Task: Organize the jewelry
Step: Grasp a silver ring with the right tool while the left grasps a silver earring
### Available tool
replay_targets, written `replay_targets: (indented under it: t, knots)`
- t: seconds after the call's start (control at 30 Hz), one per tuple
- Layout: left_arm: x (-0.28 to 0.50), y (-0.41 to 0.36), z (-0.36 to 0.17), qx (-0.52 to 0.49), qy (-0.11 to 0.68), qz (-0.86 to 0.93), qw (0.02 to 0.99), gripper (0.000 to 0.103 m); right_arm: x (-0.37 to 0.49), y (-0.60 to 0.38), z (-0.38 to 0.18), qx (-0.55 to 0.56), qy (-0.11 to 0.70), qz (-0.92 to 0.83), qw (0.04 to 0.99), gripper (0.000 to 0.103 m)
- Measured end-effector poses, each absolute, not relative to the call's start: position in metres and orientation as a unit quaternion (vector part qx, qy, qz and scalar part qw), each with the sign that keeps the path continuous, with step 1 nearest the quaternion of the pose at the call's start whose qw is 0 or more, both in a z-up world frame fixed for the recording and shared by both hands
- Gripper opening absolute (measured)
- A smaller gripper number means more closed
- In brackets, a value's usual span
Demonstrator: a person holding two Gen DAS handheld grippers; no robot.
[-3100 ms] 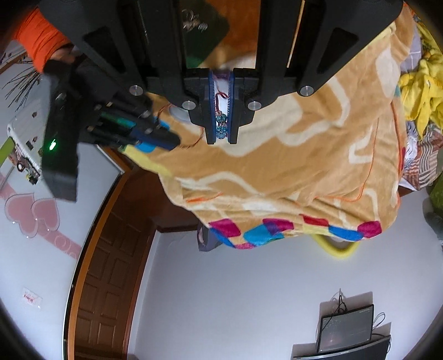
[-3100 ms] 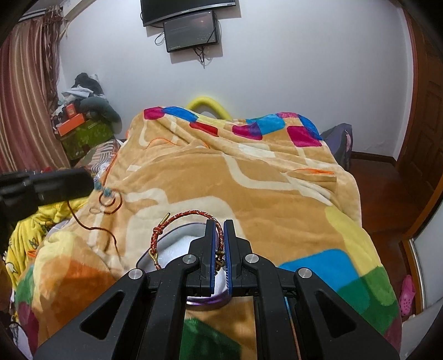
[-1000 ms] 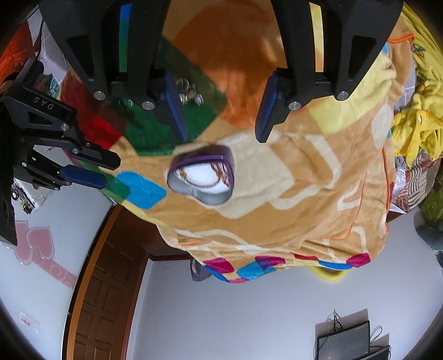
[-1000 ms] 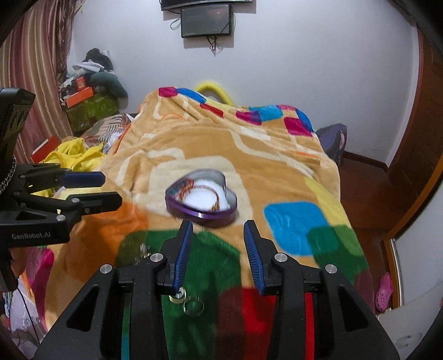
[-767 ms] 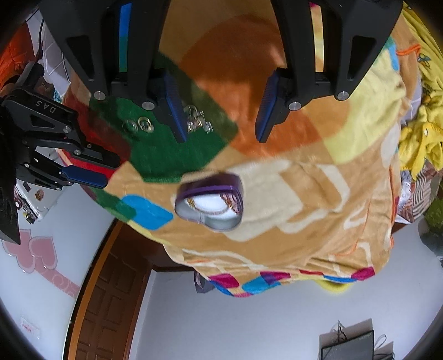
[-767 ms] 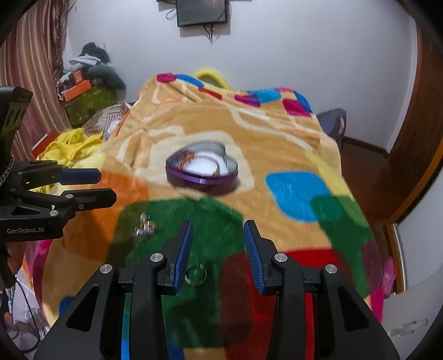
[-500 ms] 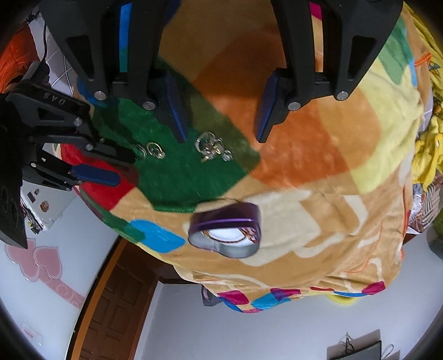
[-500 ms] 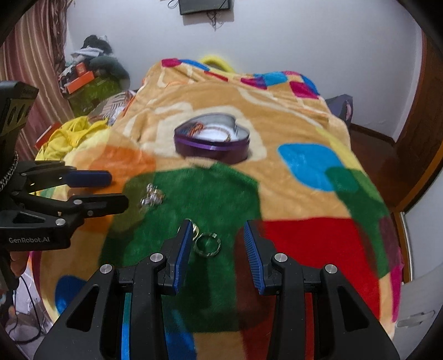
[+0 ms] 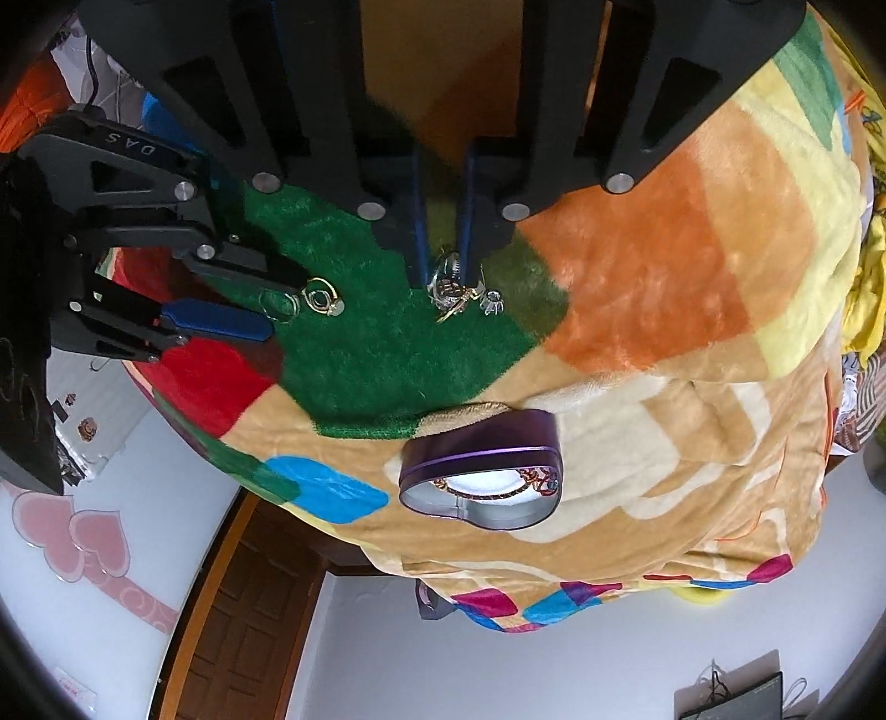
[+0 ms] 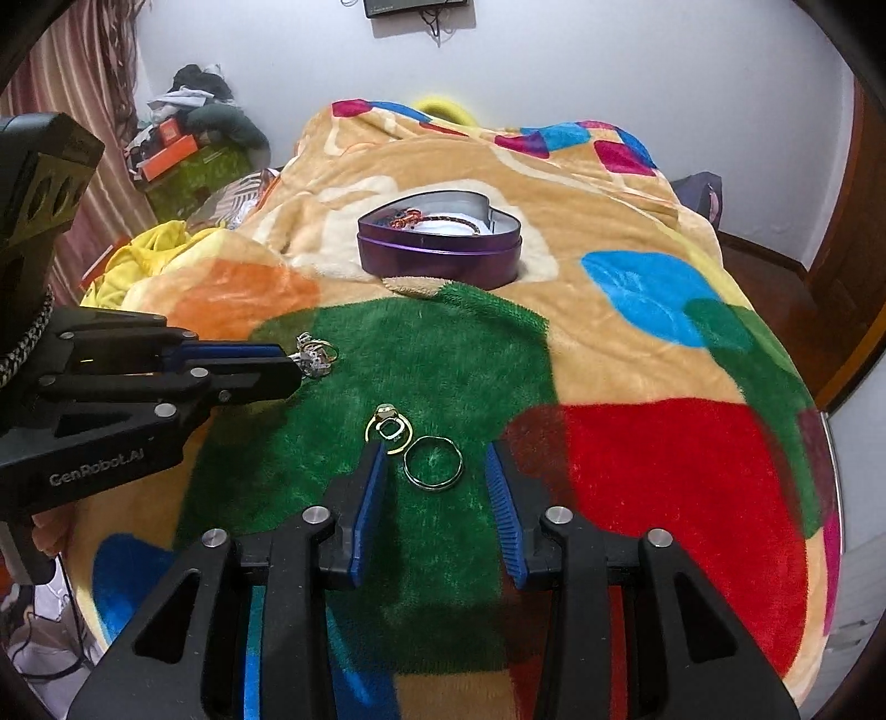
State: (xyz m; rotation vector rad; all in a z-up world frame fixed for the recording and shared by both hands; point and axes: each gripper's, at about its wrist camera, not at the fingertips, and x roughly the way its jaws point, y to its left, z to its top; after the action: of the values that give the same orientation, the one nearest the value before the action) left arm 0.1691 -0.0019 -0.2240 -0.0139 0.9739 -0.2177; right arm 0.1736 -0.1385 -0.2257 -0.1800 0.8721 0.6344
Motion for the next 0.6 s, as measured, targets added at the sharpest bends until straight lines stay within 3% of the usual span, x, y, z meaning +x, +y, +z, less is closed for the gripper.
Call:
replay_targets:
  t: [0.1, 0.6]
  knots:
    - [0.170, 0.000, -0.227, -0.010, 0.469, -0.102, 0.877, 0.001, 0.175, -0.140, -0.225, -0.079, 0.414, 0.300, 0.856, 0.020]
    - [0.159, 0.015, -0.191, -0.027, 0.430, -0.095, 0.898, 0.001, 0.176, -0.144, -0.206, -0.066, 0.385, 0.295, 0.872, 0.020]
